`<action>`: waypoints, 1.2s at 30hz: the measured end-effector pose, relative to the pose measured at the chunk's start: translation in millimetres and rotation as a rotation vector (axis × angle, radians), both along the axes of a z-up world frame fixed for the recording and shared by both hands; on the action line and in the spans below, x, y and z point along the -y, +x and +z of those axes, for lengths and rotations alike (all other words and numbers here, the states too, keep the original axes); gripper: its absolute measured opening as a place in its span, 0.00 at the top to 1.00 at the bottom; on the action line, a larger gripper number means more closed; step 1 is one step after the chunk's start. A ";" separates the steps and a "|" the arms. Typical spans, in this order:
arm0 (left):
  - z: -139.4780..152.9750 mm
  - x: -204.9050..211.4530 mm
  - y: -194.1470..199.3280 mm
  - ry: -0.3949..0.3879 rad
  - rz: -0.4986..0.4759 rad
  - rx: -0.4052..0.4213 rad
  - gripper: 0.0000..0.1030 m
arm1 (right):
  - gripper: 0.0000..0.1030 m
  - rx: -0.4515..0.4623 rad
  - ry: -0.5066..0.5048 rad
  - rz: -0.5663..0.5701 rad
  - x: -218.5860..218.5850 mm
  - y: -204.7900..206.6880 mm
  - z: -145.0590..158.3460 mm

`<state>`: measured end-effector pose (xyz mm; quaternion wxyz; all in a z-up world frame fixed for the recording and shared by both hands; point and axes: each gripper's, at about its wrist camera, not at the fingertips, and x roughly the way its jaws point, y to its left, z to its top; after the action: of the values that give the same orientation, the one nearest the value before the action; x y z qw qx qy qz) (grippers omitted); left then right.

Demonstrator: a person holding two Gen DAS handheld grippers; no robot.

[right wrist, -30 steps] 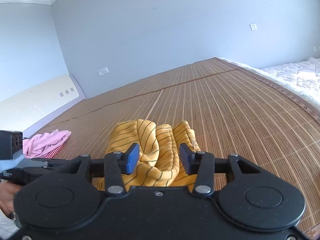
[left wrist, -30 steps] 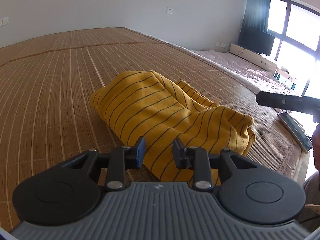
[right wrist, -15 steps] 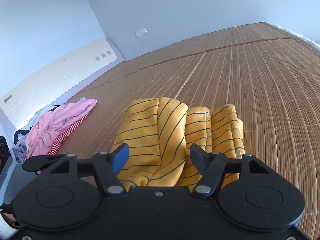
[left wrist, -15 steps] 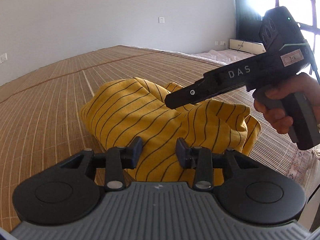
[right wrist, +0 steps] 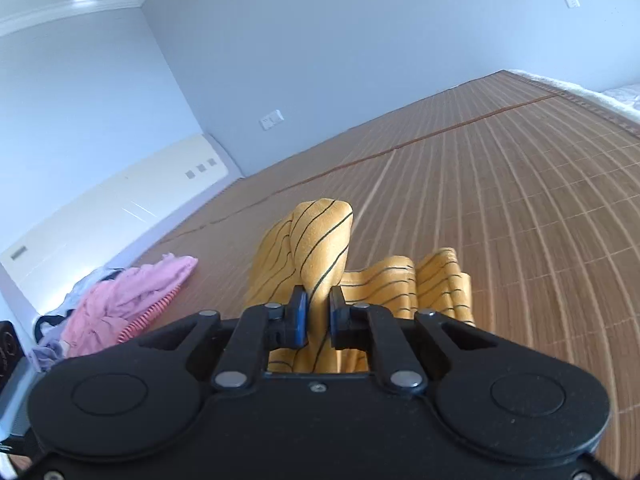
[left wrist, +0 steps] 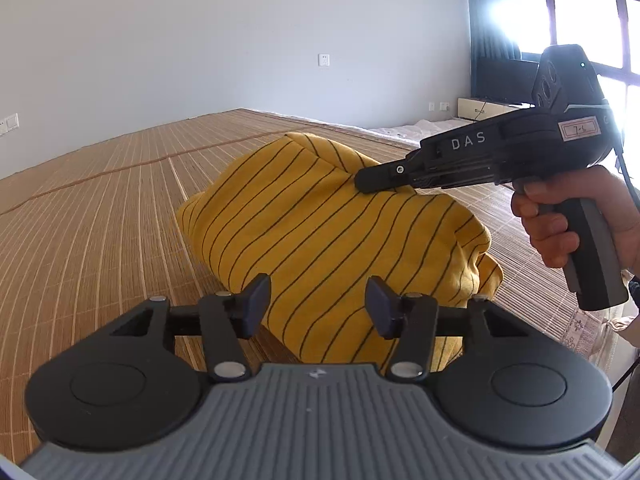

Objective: Fold clothes

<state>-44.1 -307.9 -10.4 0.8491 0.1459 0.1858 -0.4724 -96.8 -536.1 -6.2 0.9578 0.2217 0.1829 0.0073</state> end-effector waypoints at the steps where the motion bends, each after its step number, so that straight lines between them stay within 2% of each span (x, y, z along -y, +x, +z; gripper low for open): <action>1: -3.0 2.4 -1.1 0.010 -0.001 0.003 0.43 | 0.88 -0.038 -0.025 -0.027 0.1 1.9 -4.8; 3: -9.2 6.6 -4.8 0.026 -0.003 0.023 0.43 | 0.87 -0.100 -0.061 -0.060 -1.7 9.2 -14.1; 5: -13.7 9.8 -7.6 0.039 -0.003 0.046 0.43 | 0.85 -0.119 -0.104 -0.055 -6.6 14.2 -15.3; 7: -16.5 11.6 -8.3 0.042 -0.004 0.054 0.43 | 0.77 -0.118 -0.132 -0.055 -10.1 15.7 -13.1; 9: -18.3 12.6 -8.3 0.040 -0.004 0.056 0.43 | 0.59 -0.092 -0.132 -0.084 -8.2 9.5 -8.0; 10: -18.7 12.8 -7.6 0.036 -0.004 0.052 0.43 | 0.58 -0.083 -0.131 -0.099 -6.7 6.6 -6.3; 14: -19.1 12.5 -7.6 0.028 -0.003 0.043 0.43 | 0.56 -0.133 -0.038 -0.095 7.8 10.7 -19.1; 16: -19.3 12.3 -8.5 0.029 -0.004 0.048 0.43 | 0.49 -0.143 -0.006 -0.087 10.3 11.5 -22.8; 18: -20.0 12.8 -7.5 0.025 -0.004 0.044 0.43 | 0.34 -0.148 0.003 -0.064 10.4 12.2 -23.5; 19: -20.0 12.9 -7.0 0.023 -0.004 0.040 0.43 | 0.32 -0.145 0.010 -0.049 9.6 12.8 -24.3; 21: -18.6 10.6 -9.0 0.020 -0.004 0.034 0.43 | 0.34 -0.144 0.013 -0.018 5.3 16.7 -24.9; 23: -19.7 11.8 -6.4 0.018 -0.004 0.034 0.43 | 0.38 -0.155 -0.042 -0.013 -2.3 20.9 -24.3; 25: -19.9 12.5 -6.6 0.018 -0.003 0.041 0.43 | 0.51 -0.165 -0.113 -0.019 -10.5 24.9 -23.6; 26: -19.9 12.9 -7.1 0.019 -0.003 0.045 0.43 | 0.62 -0.160 -0.127 -0.018 -12.6 26.1 -23.4; 27: -19.3 13.1 -8.5 0.021 -0.003 0.051 0.43 | 0.69 -0.154 -0.130 -0.012 -13.9 27.1 -23.3; 30: -13.1 10.3 -15.3 0.024 -0.002 0.083 0.43 | 0.78 -0.123 -0.139 0.001 -17.4 25.5 -20.1; 36: 23.1 -9.2 -27.7 -0.083 -0.004 0.115 0.43 | 0.80 0.145 0.124 0.060 10.3 -10.7 7.1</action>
<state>-71.8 -298.8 12.7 0.8627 0.1381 0.1168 -0.4723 -107.5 -546.4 0.9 0.9523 0.2739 0.1190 0.0633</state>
